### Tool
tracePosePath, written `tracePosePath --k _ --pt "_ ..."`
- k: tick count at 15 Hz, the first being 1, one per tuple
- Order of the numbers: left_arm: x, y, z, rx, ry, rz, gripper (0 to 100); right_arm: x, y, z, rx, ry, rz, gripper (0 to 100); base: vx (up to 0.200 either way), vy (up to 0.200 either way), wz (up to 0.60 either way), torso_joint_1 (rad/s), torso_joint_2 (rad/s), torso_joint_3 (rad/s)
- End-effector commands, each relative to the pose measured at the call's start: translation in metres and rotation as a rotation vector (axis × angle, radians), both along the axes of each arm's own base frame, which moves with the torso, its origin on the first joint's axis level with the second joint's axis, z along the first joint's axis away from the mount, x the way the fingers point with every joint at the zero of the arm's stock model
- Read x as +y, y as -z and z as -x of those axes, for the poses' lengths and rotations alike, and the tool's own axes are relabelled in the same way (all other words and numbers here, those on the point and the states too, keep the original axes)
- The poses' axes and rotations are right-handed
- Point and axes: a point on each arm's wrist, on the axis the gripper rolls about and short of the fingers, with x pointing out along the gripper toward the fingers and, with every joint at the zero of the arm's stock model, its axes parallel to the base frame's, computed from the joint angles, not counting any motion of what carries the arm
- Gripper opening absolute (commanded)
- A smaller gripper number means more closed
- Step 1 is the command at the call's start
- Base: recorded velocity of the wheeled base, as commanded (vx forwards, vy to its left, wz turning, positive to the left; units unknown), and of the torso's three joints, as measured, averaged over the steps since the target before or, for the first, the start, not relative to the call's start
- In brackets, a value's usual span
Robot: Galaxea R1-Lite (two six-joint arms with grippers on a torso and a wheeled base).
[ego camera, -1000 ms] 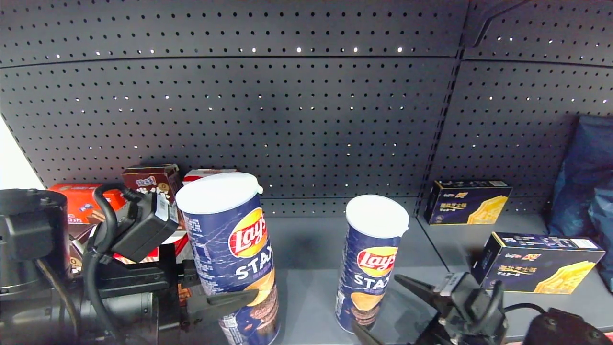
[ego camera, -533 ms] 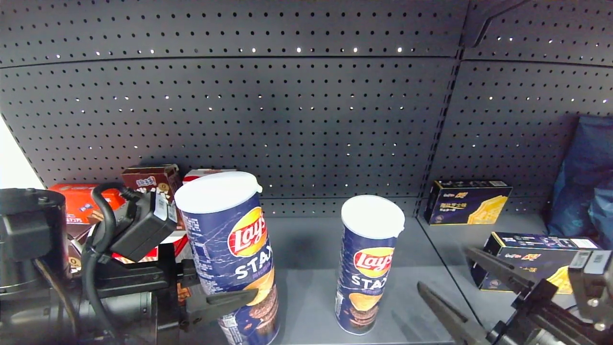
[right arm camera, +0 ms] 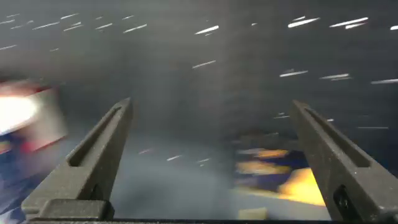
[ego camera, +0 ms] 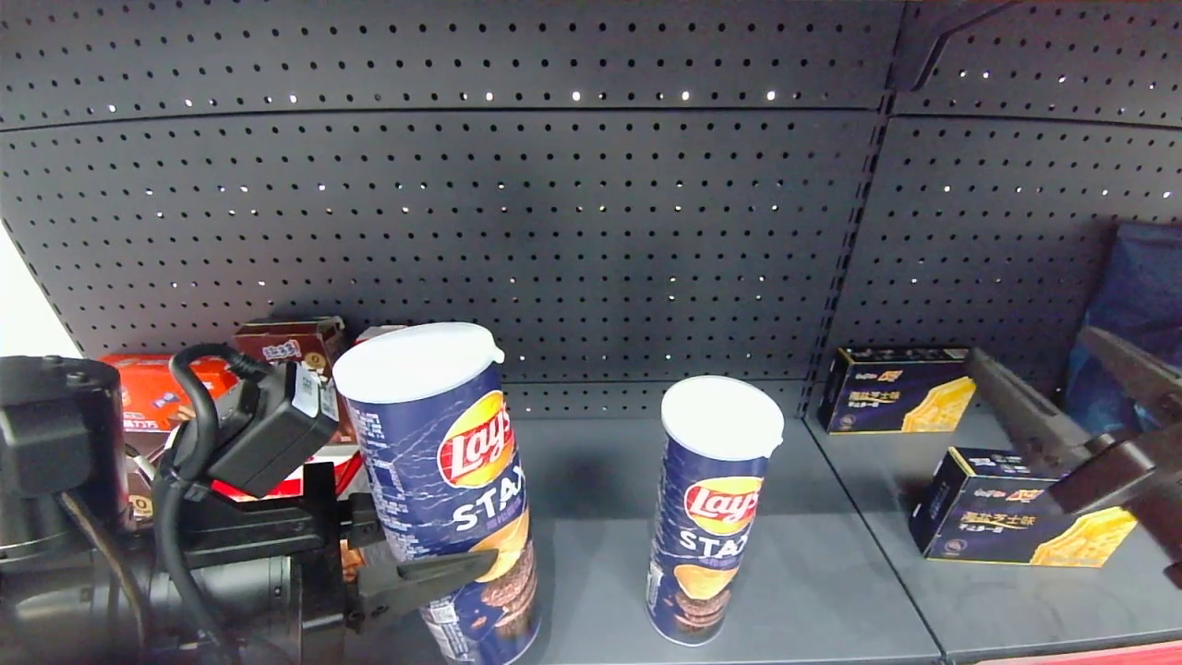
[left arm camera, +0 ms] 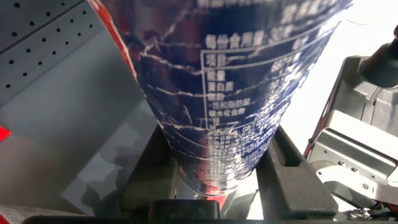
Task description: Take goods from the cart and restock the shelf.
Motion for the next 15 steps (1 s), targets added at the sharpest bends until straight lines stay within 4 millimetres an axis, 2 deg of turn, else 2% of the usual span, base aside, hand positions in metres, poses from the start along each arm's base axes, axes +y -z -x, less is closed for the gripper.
tracePosePath --k 1,3,5,6,7,8,9,13,15 --pt "0.0 0.0 0.001 -0.001 0.001 0.001 0 -0.05 0.006 0.043 -0.044 0.286 -0.01 100 0.0 0.0 0.0 0.0 0.0 0.0" --pt "0.0 -0.002 0.0 -0.009 0.004 0.004 0 -0.064 0.017 0.07 -0.002 0.412 -0.033 100 0.0 0.0 0.0 0.0 0.0 0.0" --pt "-0.001 -0.005 -0.002 -0.02 0.003 0.009 0 -0.066 0.036 0.095 0.091 0.443 -0.013 100 0.0 0.0 0.0 0.0 0.0 0.0" --pt "-0.001 -0.006 -0.002 -0.024 0.003 0.009 0 -0.067 0.059 0.12 0.173 0.444 0.011 100 0.0 0.0 0.0 0.0 0.0 0.0" --pt "-0.001 -0.006 -0.002 -0.024 0.003 0.009 0 -0.067 0.059 0.12 0.173 0.444 0.011 100 0.0 0.0 0.0 0.0 0.0 0.0" --pt "-0.001 -0.005 -0.001 -0.021 0.003 0.008 0 -0.068 0.098 0.148 0.278 0.42 0.044 100 0.0 0.0 0.0 0.0 0.0 0.0" --pt "-0.001 -0.006 -0.001 -0.023 0.003 0.009 0 -0.069 0.115 0.156 0.334 0.433 0.045 100 0.0 0.0 0.0 0.0 0.0 0.0" --pt "-0.002 -0.007 -0.001 -0.029 0.009 0.011 0 -0.061 0.12 0.159 0.324 0.189 0.058 100 0.0 0.0 0.0 0.0 0.0 0.0" --pt "-0.002 -0.008 -0.001 -0.033 0.012 0.013 0 -0.061 0.123 0.159 0.358 0.179 0.053 100 0.0 0.0 0.0 0.0 0.0 0.0"
